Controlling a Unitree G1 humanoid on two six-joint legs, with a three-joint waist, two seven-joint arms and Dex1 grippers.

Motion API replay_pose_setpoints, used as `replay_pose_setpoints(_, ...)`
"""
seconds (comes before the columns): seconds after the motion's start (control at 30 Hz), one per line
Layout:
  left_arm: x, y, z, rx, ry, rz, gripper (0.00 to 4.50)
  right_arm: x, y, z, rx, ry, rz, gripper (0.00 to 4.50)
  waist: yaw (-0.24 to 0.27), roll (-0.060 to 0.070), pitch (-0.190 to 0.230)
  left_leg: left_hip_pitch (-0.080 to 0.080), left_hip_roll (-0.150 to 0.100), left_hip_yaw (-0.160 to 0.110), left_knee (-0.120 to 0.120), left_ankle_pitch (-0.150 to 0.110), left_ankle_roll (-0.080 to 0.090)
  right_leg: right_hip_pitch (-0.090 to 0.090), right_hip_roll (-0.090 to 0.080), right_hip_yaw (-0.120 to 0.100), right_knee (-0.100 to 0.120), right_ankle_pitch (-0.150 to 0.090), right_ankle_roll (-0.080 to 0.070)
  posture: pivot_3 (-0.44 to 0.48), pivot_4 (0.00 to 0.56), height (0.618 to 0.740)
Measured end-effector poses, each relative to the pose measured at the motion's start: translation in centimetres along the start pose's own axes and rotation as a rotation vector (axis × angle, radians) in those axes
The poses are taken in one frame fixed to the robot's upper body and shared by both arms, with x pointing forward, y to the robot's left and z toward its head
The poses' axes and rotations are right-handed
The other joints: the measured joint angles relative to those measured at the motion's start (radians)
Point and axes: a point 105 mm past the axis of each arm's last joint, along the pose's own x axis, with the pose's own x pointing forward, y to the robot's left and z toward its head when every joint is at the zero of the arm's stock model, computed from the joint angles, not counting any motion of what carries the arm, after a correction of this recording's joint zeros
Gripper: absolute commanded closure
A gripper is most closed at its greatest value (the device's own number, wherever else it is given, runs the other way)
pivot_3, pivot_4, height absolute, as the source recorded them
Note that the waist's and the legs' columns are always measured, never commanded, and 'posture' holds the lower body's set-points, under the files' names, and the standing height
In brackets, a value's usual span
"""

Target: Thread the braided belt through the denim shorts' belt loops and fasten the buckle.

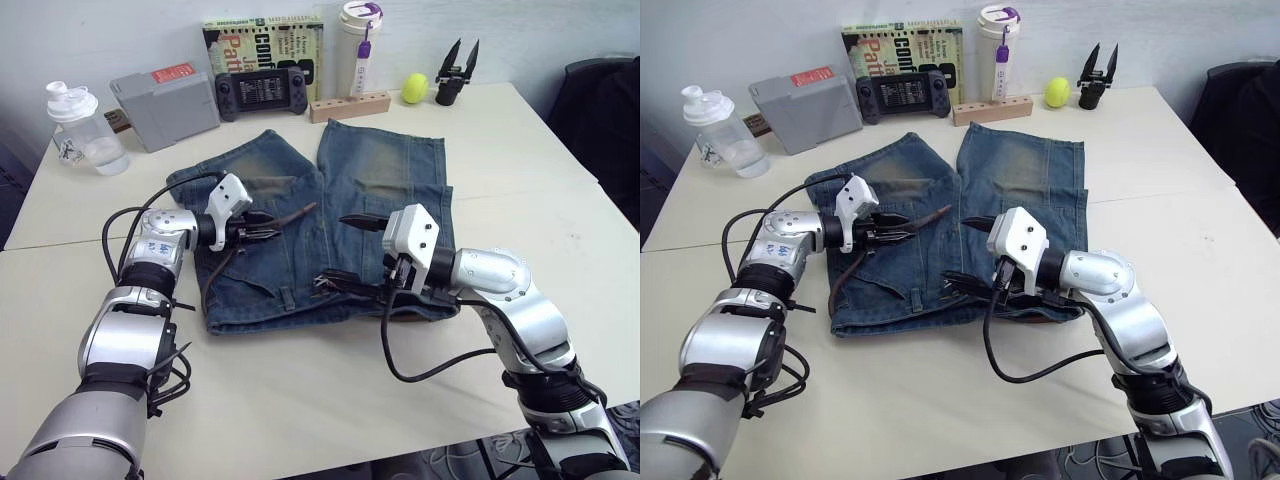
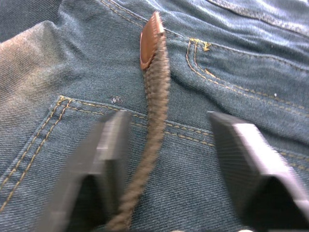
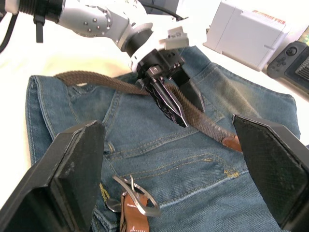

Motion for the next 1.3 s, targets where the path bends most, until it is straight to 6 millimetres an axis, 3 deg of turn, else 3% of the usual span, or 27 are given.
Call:
replay_pose_setpoints(0.17,-0.9,0.2,0.4,0.172,0.018,0.037,4.43,0.5,-0.7,-0.2,-0.098,0.035,-0.024,0.00,-0.003,0.000,0.000,0.000,0.000,0.000,0.000,0.000,0.000,0.000,0.000,0.000,0.000,0.000,0.000,0.000,0.150,0.720)
replay_pose_setpoints(0.37,-2.9,-0.8,2.6,0.503,-0.009,0.149,4.43,1.2,-0.9,-1.4,-0.276,0.092,-0.043,0.00,-0.003,0.000,0.000,0.000,0.000,-0.001,0.000,0.000,0.000,0.000,-0.001,0.001,0.000,0.000,0.000,0.000,0.150,0.720)
replay_pose_setpoints(0.53,-4.9,-5.7,3.4,0.775,-0.040,0.249,4.43,2.2,-1.3,-1.4,-0.575,0.110,-0.083,0.00,-0.003,0.000,0.000,0.001,0.001,-0.001,0.000,0.000,0.000,-0.001,-0.002,0.002,0.000,0.000,0.000,0.000,0.150,0.720)
replay_pose_setpoints(0.7,-5.6,-9.2,3.8,0.812,-0.047,0.341,4.43,3.2,0.4,-1.5,-0.701,0.062,-0.074,0.00,0.007,0.000,0.000,-0.002,0.001,-0.002,0.004,0.000,0.001,0.000,-0.002,0.001,0.001,0.000,0.000,0.000,0.150,0.720)
replay_pose_setpoints(0.83,-5.7,-9.8,5.4,0.841,-0.077,0.435,4.43,3.5,1.7,-1.9,-0.743,0.044,-0.057,0.00,0.013,0.000,0.000,-0.003,0.001,-0.003,0.006,-0.001,0.001,0.000,-0.002,0.001,0.002,0.000,0.000,0.000,0.150,0.720)
replay_pose_setpoints(0.93,-5.6,-10.9,6.2,0.848,-0.126,0.446,4.43,3.5,1.8,-2.2,-0.772,0.050,-0.065,0.00,0.012,0.000,0.000,-0.003,0.002,-0.003,0.006,-0.001,0.002,0.000,-0.002,0.001,0.002,0.000,0.000,0.000,0.150,0.720)
replay_pose_setpoints(1.23,-5.9,-12.0,4.9,0.859,-0.093,0.349,4.43,3.4,0.9,-3.0,-0.804,0.086,-0.106,0.00,0.013,0.000,0.000,-0.003,0.002,-0.003,0.006,-0.001,0.002,0.000,-0.003,0.001,0.002,0.000,0.000,0.000,0.150,0.720)
replay_pose_setpoints(1.3,-6.0,-12.0,4.9,0.862,-0.092,0.347,4.50,3.4,0.9,-3.0,-0.805,0.087,-0.108,0.55,0.014,0.000,0.000,-0.003,0.002,-0.003,0.006,-0.001,0.002,0.000,-0.003,0.001,0.002,0.000,0.000,0.000,0.150,0.720)
